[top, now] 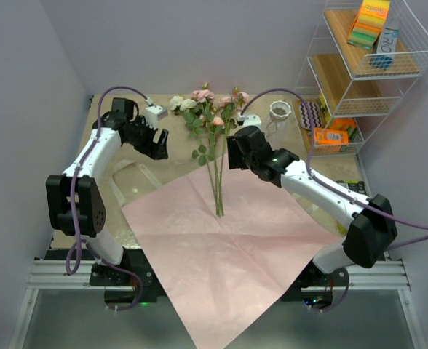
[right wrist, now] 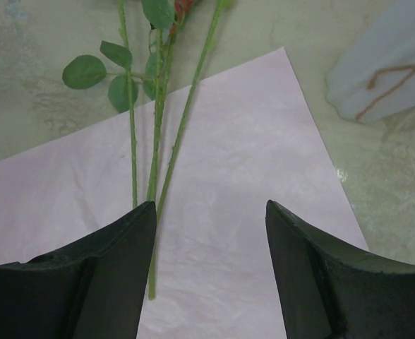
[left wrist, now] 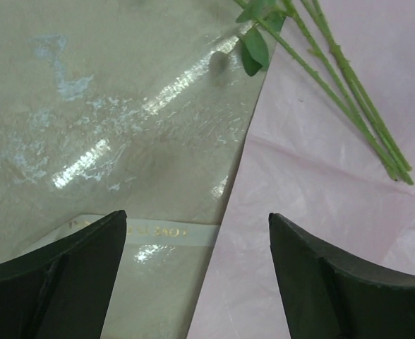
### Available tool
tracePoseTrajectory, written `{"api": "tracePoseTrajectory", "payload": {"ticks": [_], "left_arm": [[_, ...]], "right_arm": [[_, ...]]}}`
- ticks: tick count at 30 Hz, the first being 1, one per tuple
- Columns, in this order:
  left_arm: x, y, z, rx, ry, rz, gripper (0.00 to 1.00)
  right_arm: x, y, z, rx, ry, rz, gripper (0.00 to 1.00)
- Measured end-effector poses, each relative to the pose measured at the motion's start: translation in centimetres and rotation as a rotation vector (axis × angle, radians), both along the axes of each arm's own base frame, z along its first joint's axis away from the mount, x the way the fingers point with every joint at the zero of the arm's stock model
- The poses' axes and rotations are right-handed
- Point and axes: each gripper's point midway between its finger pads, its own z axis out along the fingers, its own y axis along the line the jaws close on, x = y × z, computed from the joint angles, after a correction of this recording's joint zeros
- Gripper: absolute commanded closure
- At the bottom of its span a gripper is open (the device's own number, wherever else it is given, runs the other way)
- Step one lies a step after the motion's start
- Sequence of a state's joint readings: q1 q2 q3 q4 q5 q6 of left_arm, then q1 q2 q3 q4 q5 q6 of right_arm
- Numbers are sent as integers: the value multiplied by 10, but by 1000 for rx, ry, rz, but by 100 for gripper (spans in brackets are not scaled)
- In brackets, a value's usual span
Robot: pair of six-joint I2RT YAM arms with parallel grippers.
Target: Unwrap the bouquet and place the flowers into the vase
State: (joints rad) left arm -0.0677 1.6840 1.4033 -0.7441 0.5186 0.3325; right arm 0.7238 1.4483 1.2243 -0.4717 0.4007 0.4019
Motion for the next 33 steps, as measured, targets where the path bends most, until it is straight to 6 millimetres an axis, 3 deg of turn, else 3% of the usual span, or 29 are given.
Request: {"api": "tracePoseTrajectory", "payload": {"ticks": [5, 10, 14, 21, 26, 33], "left_arm": [[12, 13, -15, 67, -37, 60, 10], [5, 25, -41, 128, -13, 99, 8], [5, 32, -49, 162, -15, 120, 7], [8, 40, -61, 199, -38, 146, 7], [2, 43, -72, 211, -23, 149, 7], [0, 44, -67, 213, -55, 153, 8]], "right_arm": [[26, 26, -17, 0, -41, 56, 37], [50, 52, -39, -16, -45, 107, 48], [67, 72, -65, -27, -20, 132, 52], [74, 80, -115, -79, 51, 144, 53], [79, 88, -127, -78, 67, 155, 54], [89, 97, -130, -69, 58, 155, 63]]}}
